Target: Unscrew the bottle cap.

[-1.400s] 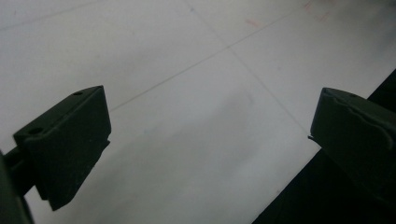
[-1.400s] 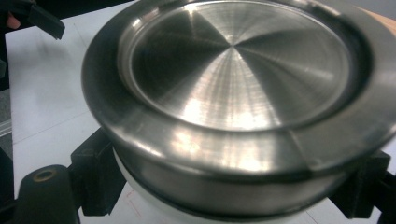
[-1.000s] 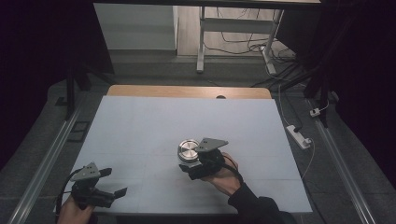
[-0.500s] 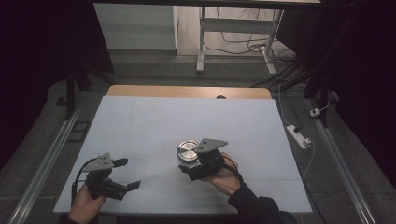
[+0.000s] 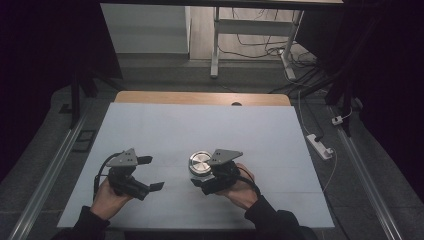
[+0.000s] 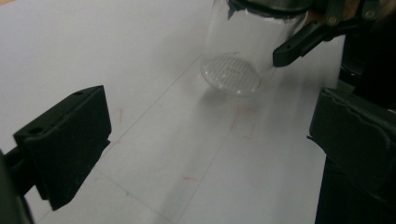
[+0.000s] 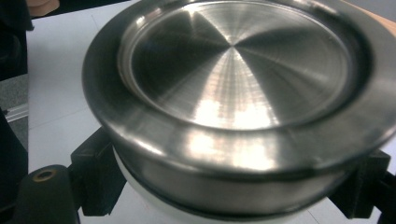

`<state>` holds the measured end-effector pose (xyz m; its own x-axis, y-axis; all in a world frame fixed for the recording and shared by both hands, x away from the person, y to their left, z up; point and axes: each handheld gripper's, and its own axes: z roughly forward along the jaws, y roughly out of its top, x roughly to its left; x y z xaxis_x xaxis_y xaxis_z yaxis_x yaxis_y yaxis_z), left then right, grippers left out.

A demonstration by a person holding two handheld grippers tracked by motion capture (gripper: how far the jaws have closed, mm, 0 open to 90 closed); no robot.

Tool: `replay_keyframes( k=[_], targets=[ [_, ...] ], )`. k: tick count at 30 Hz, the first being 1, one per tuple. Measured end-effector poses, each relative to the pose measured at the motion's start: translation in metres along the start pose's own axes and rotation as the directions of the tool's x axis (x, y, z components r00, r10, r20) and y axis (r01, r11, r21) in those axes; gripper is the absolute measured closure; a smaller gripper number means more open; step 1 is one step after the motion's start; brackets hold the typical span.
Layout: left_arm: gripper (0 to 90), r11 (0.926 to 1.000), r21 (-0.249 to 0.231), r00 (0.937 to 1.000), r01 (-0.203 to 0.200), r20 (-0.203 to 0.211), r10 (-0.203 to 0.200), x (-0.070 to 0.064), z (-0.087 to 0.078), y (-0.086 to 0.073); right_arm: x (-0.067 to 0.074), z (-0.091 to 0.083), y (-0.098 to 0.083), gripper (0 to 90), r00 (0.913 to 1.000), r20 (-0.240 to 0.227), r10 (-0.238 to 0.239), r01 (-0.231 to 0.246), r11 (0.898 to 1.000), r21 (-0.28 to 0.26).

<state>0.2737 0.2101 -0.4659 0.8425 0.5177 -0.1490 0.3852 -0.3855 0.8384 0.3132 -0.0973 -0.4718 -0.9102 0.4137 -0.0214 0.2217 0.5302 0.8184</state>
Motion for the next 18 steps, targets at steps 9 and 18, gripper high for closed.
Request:
replay_keyframes(
  k=[9,18],
  targets=[
    [0.0,0.9969,-0.002,0.9954,-0.079,0.055,0.079,0.001,0.011,0.027,0.000,0.000,0.001,14.5,0.9999,-0.015,-0.007,0.007,1.000,0.001],
    [0.0,0.9886,-0.001,0.9829,-0.150,0.107,0.150,0.000,0.032,0.049,0.000,0.001,0.000,14.5,0.9994,-0.035,-0.006,0.006,1.000,0.004]
  ],
)
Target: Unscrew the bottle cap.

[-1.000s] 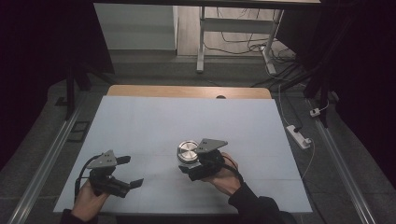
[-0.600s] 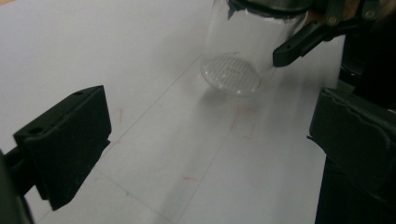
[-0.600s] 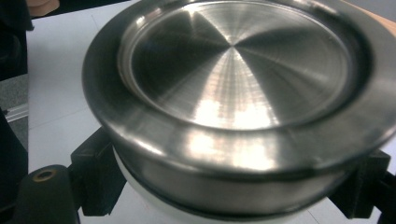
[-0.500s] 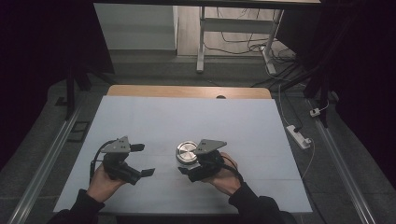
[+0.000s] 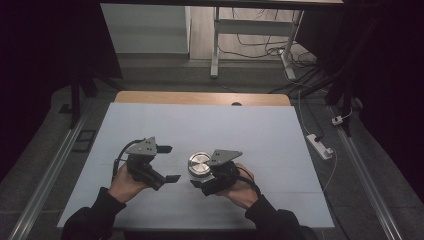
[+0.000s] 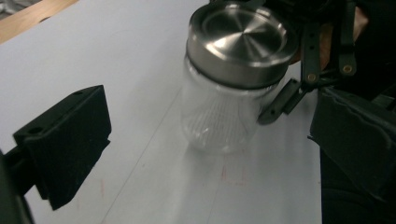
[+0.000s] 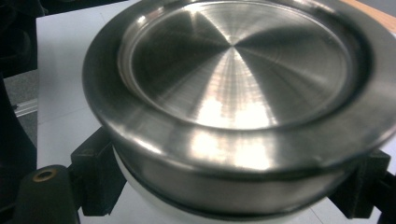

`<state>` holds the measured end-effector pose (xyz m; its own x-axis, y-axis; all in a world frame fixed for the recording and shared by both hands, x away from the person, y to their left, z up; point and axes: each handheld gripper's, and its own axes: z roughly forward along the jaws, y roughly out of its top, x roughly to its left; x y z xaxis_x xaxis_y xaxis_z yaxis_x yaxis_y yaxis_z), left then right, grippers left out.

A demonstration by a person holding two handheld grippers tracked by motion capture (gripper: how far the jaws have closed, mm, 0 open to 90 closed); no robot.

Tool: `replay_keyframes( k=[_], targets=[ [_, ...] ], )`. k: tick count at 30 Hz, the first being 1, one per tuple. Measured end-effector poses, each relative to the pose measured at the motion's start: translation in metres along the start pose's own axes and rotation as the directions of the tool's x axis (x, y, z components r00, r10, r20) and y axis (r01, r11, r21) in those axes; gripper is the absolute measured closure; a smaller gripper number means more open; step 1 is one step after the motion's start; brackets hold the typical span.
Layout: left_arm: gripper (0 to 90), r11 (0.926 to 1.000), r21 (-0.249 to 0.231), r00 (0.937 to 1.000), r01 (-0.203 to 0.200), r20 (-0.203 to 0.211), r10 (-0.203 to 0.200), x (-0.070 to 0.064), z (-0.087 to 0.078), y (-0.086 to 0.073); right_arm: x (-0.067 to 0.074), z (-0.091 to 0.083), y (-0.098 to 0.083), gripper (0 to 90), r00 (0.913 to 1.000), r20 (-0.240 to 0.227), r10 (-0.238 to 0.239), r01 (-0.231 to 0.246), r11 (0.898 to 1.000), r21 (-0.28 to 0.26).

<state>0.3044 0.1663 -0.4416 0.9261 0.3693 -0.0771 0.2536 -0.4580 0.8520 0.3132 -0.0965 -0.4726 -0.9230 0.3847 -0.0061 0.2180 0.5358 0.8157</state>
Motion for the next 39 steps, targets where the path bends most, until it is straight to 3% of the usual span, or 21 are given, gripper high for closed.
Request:
replay_keyframes(
  k=[5,10,17,20,24,32,34,36,39],
  targets=[
    [0.0,0.9995,0.006,0.9991,-0.030,0.032,0.029,0.004,0.010,0.011,0.001,0.000,0.000,14.5,0.9998,-0.015,-0.010,0.010,1.000,-0.001],
    [0.0,0.9990,0.000,0.9976,-0.044,0.053,0.044,-0.003,0.017,0.012,0.003,0.000,0.000,14.5,0.9991,-0.037,-0.021,0.021,1.000,0.000],
    [0.0,0.9958,0.016,0.9884,-0.090,0.124,0.088,-0.009,0.019,0.013,0.008,0.003,-0.002,14.5,0.9938,-0.103,-0.042,0.042,0.999,0.003],
    [1.0,0.9922,0.026,0.9803,-0.122,0.160,0.116,-0.009,0.020,0.011,0.011,0.004,-0.002,14.5,0.9889,-0.136,-0.060,0.061,0.998,0.002],
    [3.5,0.9862,0.027,0.9642,-0.164,0.216,0.154,-0.011,0.022,0.009,0.016,0.007,-0.002,14.5,0.9812,-0.170,-0.092,0.096,0.995,0.013],
    [10.9,0.9718,0.035,0.9412,-0.233,0.259,0.216,-0.019,0.027,0.009,0.027,0.008,-0.001,14.5,0.9586,-0.241,-0.151,0.158,0.987,0.008],
    [14.0,0.9703,0.032,0.9364,-0.240,0.272,0.222,-0.020,0.027,0.009,0.028,0.007,0.000,14.5,0.9570,-0.244,-0.157,0.163,0.987,0.007],
    [18.5,0.9719,0.027,0.9402,-0.234,0.261,0.219,-0.021,0.028,0.009,0.028,0.007,0.000,14.5,0.9574,-0.239,-0.162,0.169,0.986,0.008],
    [18.8,0.9776,0.031,0.9560,-0.208,0.218,0.197,-0.022,0.029,0.010,0.027,0.007,0.000,14.5,0.9645,-0.219,-0.148,0.153,0.988,0.008]
  ],
)
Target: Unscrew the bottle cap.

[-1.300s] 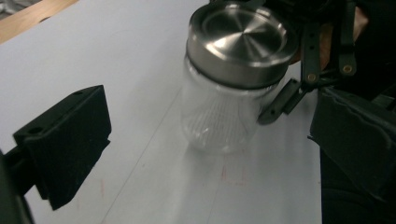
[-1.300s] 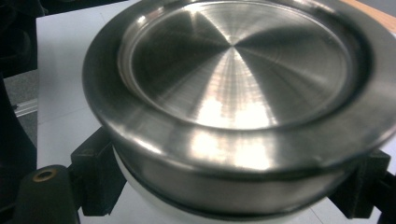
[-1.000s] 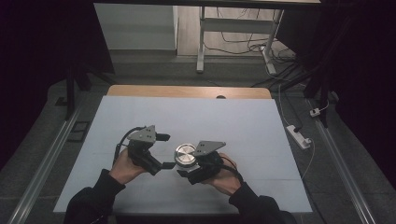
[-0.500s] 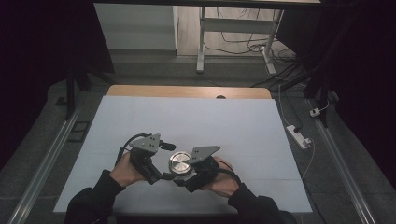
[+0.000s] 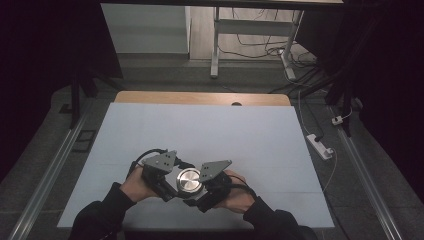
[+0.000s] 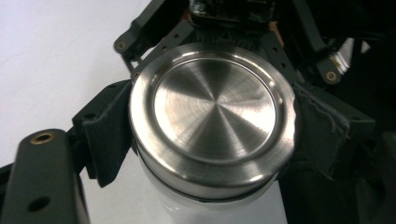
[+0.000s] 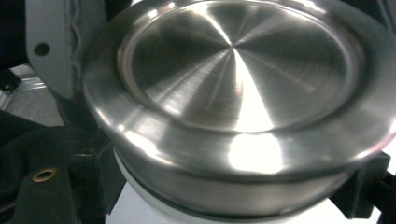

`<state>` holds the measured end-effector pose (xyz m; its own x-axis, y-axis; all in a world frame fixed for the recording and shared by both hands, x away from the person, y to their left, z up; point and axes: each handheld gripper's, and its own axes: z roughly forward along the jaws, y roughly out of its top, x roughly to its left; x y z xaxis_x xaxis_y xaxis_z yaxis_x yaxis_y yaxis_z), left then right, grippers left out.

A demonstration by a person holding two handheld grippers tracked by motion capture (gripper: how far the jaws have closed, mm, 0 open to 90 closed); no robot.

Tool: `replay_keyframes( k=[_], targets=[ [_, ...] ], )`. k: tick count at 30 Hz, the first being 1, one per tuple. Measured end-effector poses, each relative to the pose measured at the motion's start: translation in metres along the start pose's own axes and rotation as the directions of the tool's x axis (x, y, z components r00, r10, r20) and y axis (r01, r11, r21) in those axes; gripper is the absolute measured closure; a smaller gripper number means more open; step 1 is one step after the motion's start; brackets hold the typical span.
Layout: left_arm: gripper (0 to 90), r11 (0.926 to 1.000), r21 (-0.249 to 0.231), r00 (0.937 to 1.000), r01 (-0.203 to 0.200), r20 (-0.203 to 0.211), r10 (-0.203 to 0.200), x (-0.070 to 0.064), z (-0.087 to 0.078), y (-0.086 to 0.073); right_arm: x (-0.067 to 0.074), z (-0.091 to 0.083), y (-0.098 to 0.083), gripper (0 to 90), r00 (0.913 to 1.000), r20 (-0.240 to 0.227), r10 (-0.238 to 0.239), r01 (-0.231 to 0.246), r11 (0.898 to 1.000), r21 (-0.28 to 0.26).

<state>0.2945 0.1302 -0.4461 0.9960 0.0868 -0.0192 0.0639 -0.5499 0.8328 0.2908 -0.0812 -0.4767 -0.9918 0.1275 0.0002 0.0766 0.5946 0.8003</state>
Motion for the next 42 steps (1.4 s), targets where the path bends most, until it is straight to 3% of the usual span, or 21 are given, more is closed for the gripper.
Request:
replay_keyframes(
  k=[2,5,8,10,11,12,14,16,18,21,24,27,30,33,36,39,42],
  targets=[
    [18.9,0.9996,-0.004,0.9991,0.028,-0.033,-0.028,0.000,0.002,0.001,-0.002,-0.001,0.000,14.5,0.9997,0.022,0.015,-0.015,1.000,-0.001],
    [18.9,0.9970,-0.008,0.9923,0.077,-0.097,-0.077,0.000,0.006,0.002,-0.005,-0.001,-0.001,14.5,0.9965,0.072,0.043,-0.044,0.999,0.001],
    [18.9,0.9901,-0.022,0.9746,0.139,-0.174,-0.140,-0.001,0.012,0.005,-0.009,-0.001,-0.002,14.5,0.9885,0.130,0.077,-0.079,0.997,0.006],
    [18.9,0.9837,-0.034,0.9588,0.176,-0.220,-0.180,-0.003,0.015,0.006,-0.010,-0.001,-0.003,14.5,0.9815,0.163,0.101,-0.102,0.995,0.002],
    [18.8,0.9820,-0.036,0.9532,0.185,-0.236,-0.189,-0.004,0.017,0.007,-0.011,-0.001,-0.003,14.6,0.9778,0.180,0.107,-0.109,0.994,-0.001],
    [18.7,0.9817,-0.035,0.9514,0.187,-0.242,-0.190,-0.004,0.017,0.008,-0.012,-0.001,-0.004,14.6,0.9762,0.193,0.098,-0.100,0.995,0.002],
    [18.2,0.9797,-0.047,0.9550,0.195,-0.219,-0.201,-0.002,0.014,0.009,-0.011,-0.002,-0.004,14.5,0.9744,0.199,0.105,-0.105,0.994,-0.010],
    [11.8,0.9768,-0.078,0.9615,0.199,-0.177,-0.210,0.002,0.006,0.008,-0.011,-0.004,-0.003,14.5,0.9763,0.190,0.103,-0.101,0.995,-0.022],
    [6.6,0.9743,-0.100,0.9722,0.202,-0.100,-0.212,0.006,-0.004,0.006,-0.010,-0.006,-0.002,14.5,0.9797,0.171,0.104,-0.100,0.994,-0.033],
    [5.0,0.9838,-0.099,0.9875,0.149,-0.035,-0.154,0.009,-0.017,0.003,-0.011,-0.006,-0.002,14.5,0.9861,0.134,0.099,-0.096,0.995,-0.029],
    [5.2,0.9971,-0.043,0.9980,0.063,-0.006,-0.063,0.006,-0.020,0.002,-0.009,-0.004,-0.003,14.5,0.9933,0.083,0.080,-0.079,0.997,-0.017],
    [6.0,1.0000,0.007,0.9999,0.002,0.015,-0.002,0.002,-0.017,0.002,-0.004,-0.002,-0.002,14.5,0.9986,0.037,0.037,-0.037,0.999,0.003],
    [6.9,0.9995,0.023,0.9993,-0.023,0.031,0.022,-0.001,-0.013,0.004,0.001,0.001,0.000,14.5,1.0000,-0.006,0.002,-0.002,1.000,0.007],
    [10.0,0.9989,0.027,0.9980,-0.038,0.051,0.037,-0.002,-0.009,0.003,0.005,0.002,0.002,14.5,0.9996,-0.021,-0.016,0.016,1.000,0.010],
    [16.4,0.9965,0.048,0.9970,-0.068,0.039,0.067,-0.004,-0.006,0.003,0.005,0.002,0.002,14.5,0.9996,-0.023,-0.018,0.018,1.000,0.004],
    [18.3,0.9982,0.035,0.9988,-0.047,0.015,0.047,-0.003,-0.005,0.003,0.004,0.000,0.003,14.6,0.9999,-0.005,-0.010,0.010,1.000,0.004],
    [18.5,0.9997,0.025,0.9997,-0.001,-0.023,0.001,-0.001,-0.002,0.004,0.001,-0.001,0.002,14.6,0.9997,0.022,0.008,-0.008,1.000,0.008]
  ],
)
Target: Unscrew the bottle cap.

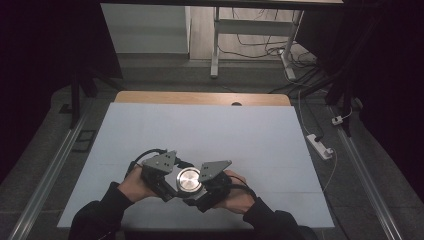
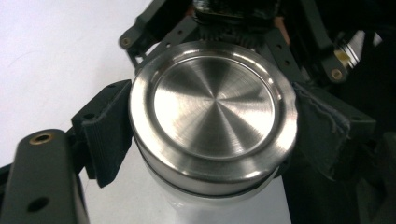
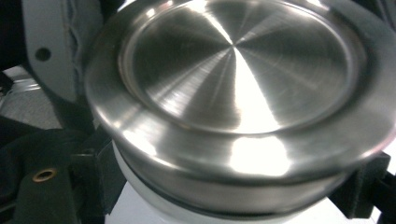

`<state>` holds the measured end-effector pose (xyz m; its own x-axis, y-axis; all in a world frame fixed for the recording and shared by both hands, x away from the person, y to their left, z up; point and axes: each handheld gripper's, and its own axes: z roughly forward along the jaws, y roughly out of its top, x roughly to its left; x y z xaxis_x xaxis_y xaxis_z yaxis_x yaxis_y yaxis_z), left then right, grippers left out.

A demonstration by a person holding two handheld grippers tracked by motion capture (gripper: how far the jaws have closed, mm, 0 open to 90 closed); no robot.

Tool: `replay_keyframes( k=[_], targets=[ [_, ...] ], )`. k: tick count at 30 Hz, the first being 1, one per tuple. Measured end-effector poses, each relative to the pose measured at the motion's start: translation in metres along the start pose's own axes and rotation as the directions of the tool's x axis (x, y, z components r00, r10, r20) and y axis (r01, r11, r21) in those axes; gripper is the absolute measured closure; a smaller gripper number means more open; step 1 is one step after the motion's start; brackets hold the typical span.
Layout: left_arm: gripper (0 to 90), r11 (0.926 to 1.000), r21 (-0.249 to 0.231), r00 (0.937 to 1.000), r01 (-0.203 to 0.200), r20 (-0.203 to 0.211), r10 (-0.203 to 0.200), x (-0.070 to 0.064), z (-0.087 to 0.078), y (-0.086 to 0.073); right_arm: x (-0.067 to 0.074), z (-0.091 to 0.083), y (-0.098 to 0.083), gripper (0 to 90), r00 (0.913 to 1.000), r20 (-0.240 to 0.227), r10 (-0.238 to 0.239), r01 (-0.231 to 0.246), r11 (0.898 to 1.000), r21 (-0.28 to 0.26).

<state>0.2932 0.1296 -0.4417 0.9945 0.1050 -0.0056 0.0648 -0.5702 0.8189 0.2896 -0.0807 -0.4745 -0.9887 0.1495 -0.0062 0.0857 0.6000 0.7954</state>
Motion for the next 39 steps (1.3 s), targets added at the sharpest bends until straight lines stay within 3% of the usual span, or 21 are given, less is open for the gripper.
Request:
replay_keyframes(
  k=[2,4,6,8,10,15,19,21,25,29,32,34,37,39],
  targets=[
    [18.7,0.9993,-0.006,0.9984,0.036,-0.043,-0.037,0.000,0.003,0.001,-0.002,-0.001,-0.001,14.5,0.9993,0.031,0.022,-0.022,1.000,0.003],
    [18.7,0.9966,-0.017,0.9918,0.081,-0.098,-0.082,0.000,0.007,0.003,-0.006,-0.001,-0.001,14.5,0.9964,0.070,0.048,-0.048,0.999,0.002],
    [18.7,0.9914,-0.030,0.9791,0.128,-0.156,-0.131,-0.001,0.011,0.006,-0.009,-0.002,-0.002,14.6,0.9914,0.108,0.074,-0.074,0.997,-0.004],
    [18.6,0.9867,-0.034,0.9622,0.159,-0.219,-0.162,-0.004,0.016,0.010,-0.012,-0.003,-0.003,14.5,0.9822,0.151,0.113,-0.112,0.994,-0.013],
    [18.4,0.9889,-0.022,0.9588,0.147,-0.243,-0.148,-0.004,0.018,0.012,-0.013,-0.003,-0.004,14.5,0.9760,0.183,0.118,-0.116,0.993,-0.019],
    [9.6,0.9883,-0.078,0.9761,0.131,-0.164,-0.142,0.001,0.004,0.010,-0.012,-0.003,-0.004,14.5,0.9795,0.171,0.106,-0.103,0.994,-0.027],
    [6.4,0.9958,-0.065,0.9940,0.065,-0.084,-0.070,0.004,-0.013,0.006,-0.012,-0.003,-0.004,14.5,0.9885,0.118,0.094,-0.092,0.995,-0.026],
    [6.9,0.9992,-0.033,0.9987,0.024,-0.044,-0.025,0.004,-0.017,0.004,-0.010,-0.003,-0.004,14.5,0.9946,0.075,0.072,-0.071,0.997,-0.021],
    [7.8,0.9996,0.006,0.9994,-0.029,0.019,0.028,0.001,-0.015,0.001,-0.004,-0.001,-0.001,14.5,0.9995,-0.009,0.029,-0.029,0.999,-0.017],
    [11.5,0.9970,0.021,0.9942,-0.074,0.080,0.072,-0.002,-0.009,0.002,0.004,0.002,0.001,14.5,0.9974,-0.067,-0.026,0.026,1.000,0.004],
    [15.5,0.9935,0.037,0.9897,-0.108,0.098,0.104,-0.005,-0.006,0.002,0.008,0.005,0.001,14.5,0.9954,-0.083,-0.047,0.048,0.999,0.015],
    [19.0,0.9932,0.029,0.9903,-0.113,0.085,0.110,-0.007,-0.006,0.002,0.008,0.005,0.001,14.5,0.9953,-0.082,-0.051,0.053,0.999,0.015],
    [19.8,0.9965,0.017,0.9960,-0.082,0.036,0.081,-0.005,-0.006,0.003,0.006,0.004,0.002,14.5,0.9980,-0.052,-0.034,0.035,0.999,0.016],
    [20.1,0.9993,0.006,0.9992,-0.037,-0.011,0.037,-0.003,-0.003,0.004,0.002,0.003,0.001,14.6,0.9998,-0.020,-0.008,0.008,1.000,0.013]
  ],
)
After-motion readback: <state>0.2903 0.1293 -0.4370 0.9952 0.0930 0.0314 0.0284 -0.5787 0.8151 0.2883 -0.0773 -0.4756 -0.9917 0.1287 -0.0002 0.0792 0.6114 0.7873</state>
